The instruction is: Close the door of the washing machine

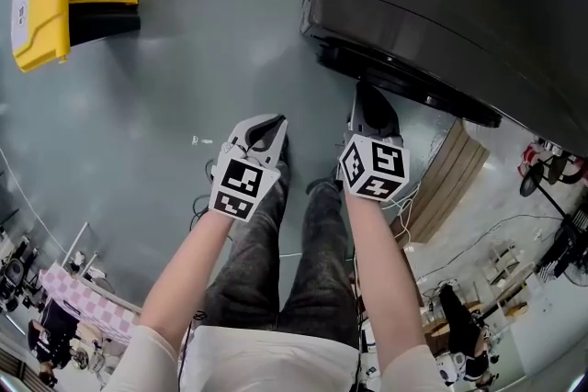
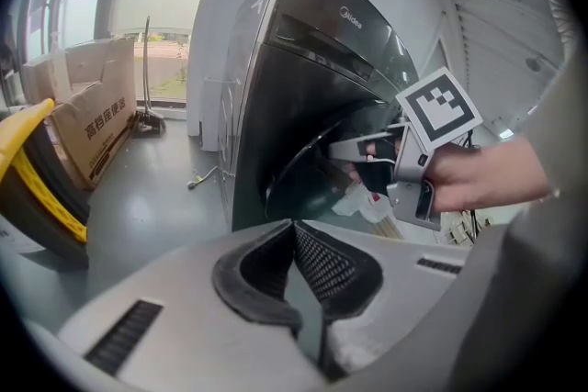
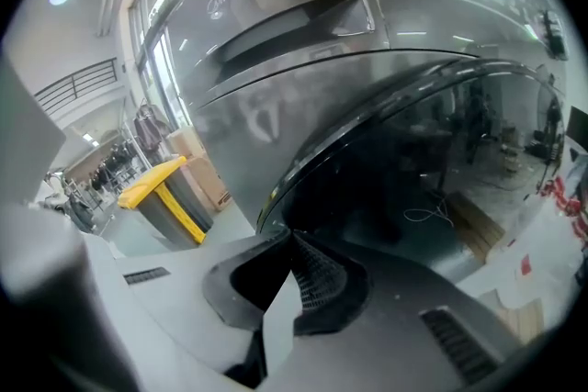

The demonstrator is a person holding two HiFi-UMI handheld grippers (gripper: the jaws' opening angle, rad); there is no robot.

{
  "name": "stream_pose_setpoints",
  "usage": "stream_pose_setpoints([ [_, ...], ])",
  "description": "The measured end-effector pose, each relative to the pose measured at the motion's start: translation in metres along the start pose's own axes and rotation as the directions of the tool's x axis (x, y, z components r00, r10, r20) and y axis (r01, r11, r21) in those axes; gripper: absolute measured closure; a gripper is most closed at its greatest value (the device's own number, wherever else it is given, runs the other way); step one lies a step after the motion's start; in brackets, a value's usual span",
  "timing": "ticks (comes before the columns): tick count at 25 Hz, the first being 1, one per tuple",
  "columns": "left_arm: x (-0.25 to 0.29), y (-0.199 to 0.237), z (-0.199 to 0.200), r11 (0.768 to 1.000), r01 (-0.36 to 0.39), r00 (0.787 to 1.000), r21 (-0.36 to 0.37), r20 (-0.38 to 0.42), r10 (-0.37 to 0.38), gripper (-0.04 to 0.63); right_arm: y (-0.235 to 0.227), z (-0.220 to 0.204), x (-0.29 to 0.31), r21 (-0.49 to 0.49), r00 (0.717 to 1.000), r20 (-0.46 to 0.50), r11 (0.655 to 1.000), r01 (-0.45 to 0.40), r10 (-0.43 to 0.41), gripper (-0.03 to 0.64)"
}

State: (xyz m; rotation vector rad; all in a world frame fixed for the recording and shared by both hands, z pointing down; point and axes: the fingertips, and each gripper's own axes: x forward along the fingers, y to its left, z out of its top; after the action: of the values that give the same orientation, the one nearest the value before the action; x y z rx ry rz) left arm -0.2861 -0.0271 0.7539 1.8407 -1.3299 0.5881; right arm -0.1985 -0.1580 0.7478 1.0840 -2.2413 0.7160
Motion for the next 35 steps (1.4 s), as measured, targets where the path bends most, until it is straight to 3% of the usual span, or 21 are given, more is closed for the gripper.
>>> stream_pose_setpoints([
  [9,-0.005,-0.002,-0.008,1.000,-0.002,1.000,0.004,0.000,0.002,0.586,0.001,0.002,0.008,-0.034,1.000,-0.010,0.999,-0.025,0.024,0.588],
  [16,-0.036,-0.015,0.015,0.999,0.006,1.000,0.039,0.016,-0.007,0.586,0.012,0.020,-0.019,-0.138,0.999,-0.022,0.989,-0.052,0.050,0.586],
  [26,-0.123,-0.077,0.100,0.980,0.060,0.997,0.188,0.045,-0.070,0.586,0.034,0.075,-0.140,-0.180,0.998,-0.008,0.982,-0.066,0.065,0.586],
  [35,-0.223,-0.140,0.156,0.970,0.113,0.985,0.216,0.101,-0.137,0.588,0.049,0.138,-0.278,-0.104,0.995,0.086,0.994,-0.042,0.051,0.586],
])
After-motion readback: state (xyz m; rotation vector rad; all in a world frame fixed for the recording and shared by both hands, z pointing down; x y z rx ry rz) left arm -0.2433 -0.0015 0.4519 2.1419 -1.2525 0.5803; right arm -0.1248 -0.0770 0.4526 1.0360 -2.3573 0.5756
